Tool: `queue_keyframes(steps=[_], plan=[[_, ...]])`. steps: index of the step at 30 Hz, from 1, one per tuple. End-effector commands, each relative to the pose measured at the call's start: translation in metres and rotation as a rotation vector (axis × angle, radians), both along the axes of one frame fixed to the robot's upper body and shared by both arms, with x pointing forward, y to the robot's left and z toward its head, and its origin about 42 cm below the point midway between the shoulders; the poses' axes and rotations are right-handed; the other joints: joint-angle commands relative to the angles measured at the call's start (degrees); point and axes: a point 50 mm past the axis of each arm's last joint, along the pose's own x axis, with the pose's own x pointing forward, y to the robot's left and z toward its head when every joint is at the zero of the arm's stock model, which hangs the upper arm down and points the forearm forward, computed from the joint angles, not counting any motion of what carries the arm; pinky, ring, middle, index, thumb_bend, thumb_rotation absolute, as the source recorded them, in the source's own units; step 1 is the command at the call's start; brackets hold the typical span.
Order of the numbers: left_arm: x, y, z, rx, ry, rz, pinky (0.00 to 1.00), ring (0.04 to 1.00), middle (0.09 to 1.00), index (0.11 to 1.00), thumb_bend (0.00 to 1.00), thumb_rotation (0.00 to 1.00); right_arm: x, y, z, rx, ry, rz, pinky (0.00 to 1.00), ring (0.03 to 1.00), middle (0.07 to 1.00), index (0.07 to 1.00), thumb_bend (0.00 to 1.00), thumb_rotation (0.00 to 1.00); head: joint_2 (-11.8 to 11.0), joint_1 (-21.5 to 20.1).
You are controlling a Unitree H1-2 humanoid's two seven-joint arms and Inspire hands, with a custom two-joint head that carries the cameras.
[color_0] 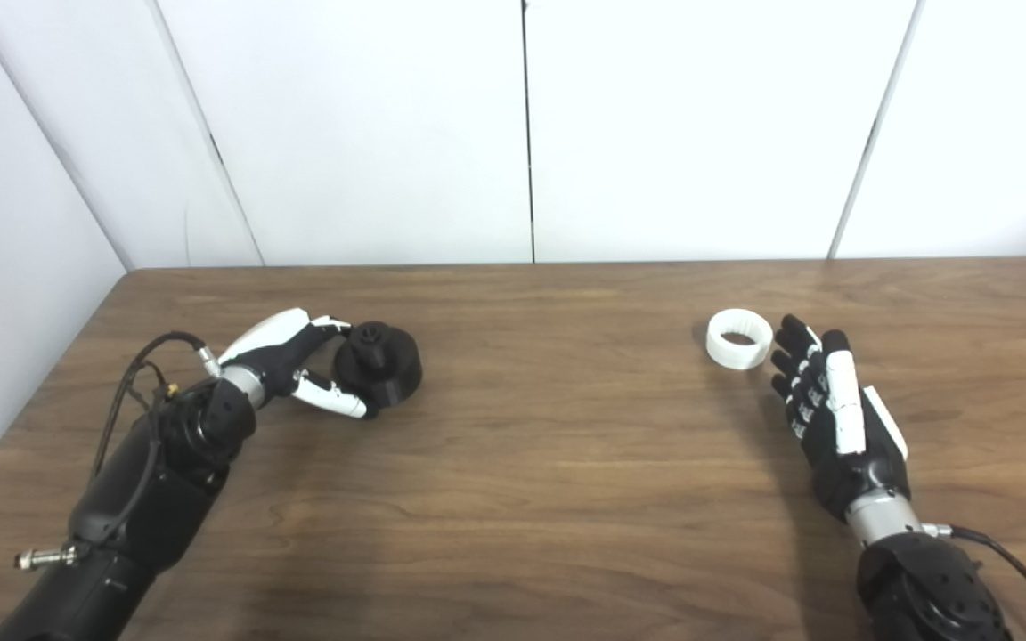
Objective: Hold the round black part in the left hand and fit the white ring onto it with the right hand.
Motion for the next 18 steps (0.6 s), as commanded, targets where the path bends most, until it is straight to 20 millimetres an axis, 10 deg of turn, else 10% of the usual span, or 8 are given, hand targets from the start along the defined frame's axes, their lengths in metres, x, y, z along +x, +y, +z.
queue_keyframes(steps=[1, 18], plan=[[0.0131, 0.0044, 0.0334, 0.023, -0.082, -0.006, 0.97, 1.0, 1.0, 0.855, 1.0, 0.32, 0.0042, 0.0027, 0.0212, -0.001, -0.093, 0.005, 1.0, 0.981, 0.967, 0.951, 0.6, 1.0, 0.01, 0.01], [0.0139, -0.002, 0.028, 0.008, -0.108, -0.031, 0.91, 1.0, 0.991, 0.83, 0.93, 0.33, 0.0029, 0.0016, 0.0213, 0.002, -0.088, 0.011, 1.0, 0.99, 0.965, 0.958, 0.6, 1.0, 0.25, -0.15]])
